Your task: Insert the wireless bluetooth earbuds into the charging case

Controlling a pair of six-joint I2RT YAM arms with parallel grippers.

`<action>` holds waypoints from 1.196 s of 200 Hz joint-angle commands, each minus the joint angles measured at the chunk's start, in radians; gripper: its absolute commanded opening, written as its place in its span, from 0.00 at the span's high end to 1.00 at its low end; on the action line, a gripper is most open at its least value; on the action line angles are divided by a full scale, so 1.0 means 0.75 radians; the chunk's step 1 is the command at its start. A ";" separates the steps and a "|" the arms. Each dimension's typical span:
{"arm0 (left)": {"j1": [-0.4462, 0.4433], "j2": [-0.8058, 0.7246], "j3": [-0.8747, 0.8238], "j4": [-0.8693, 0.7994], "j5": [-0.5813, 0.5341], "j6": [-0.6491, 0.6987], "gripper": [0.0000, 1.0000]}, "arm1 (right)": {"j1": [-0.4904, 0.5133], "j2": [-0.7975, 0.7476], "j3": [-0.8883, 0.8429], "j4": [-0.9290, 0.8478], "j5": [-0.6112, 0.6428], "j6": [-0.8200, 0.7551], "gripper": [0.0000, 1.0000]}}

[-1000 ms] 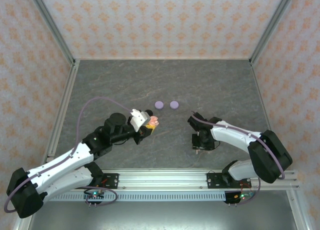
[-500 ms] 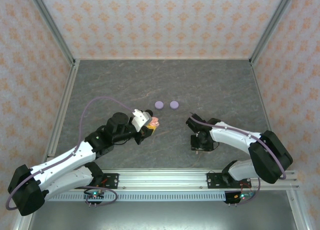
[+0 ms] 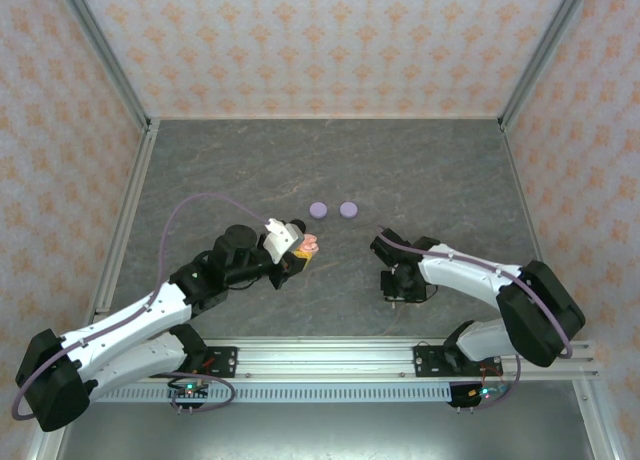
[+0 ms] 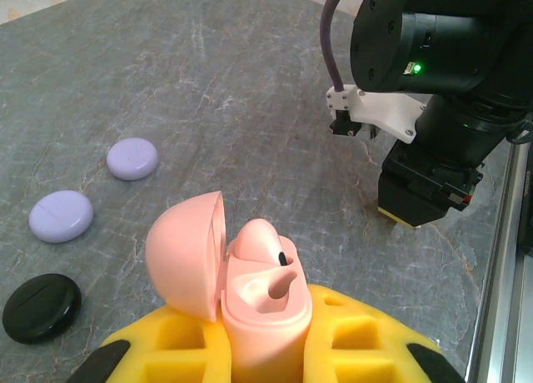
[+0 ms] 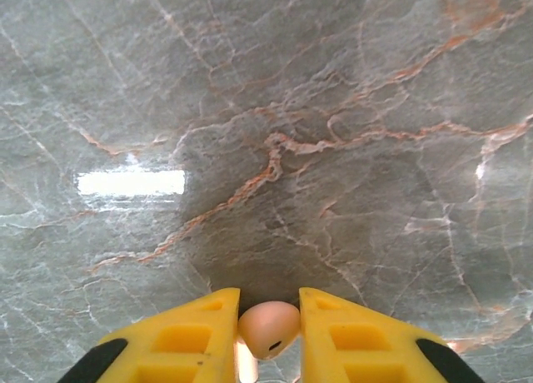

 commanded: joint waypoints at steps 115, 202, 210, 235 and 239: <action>-0.006 0.062 0.013 0.309 0.115 -0.091 1.00 | 0.036 -0.651 0.257 0.444 -0.235 0.012 0.79; -0.025 0.115 0.050 0.373 0.137 -0.110 1.00 | 0.322 -0.621 0.261 0.824 0.033 -0.080 0.79; -0.027 0.115 0.050 0.375 0.137 -0.111 1.00 | 0.340 -0.604 0.268 0.827 0.052 -0.094 0.79; -0.029 0.107 0.046 0.382 0.133 -0.114 1.00 | 0.377 -0.547 0.285 0.819 0.086 -0.126 0.79; -0.029 0.105 0.046 0.383 0.133 -0.114 1.00 | 0.383 -0.537 0.285 0.819 0.090 -0.126 0.79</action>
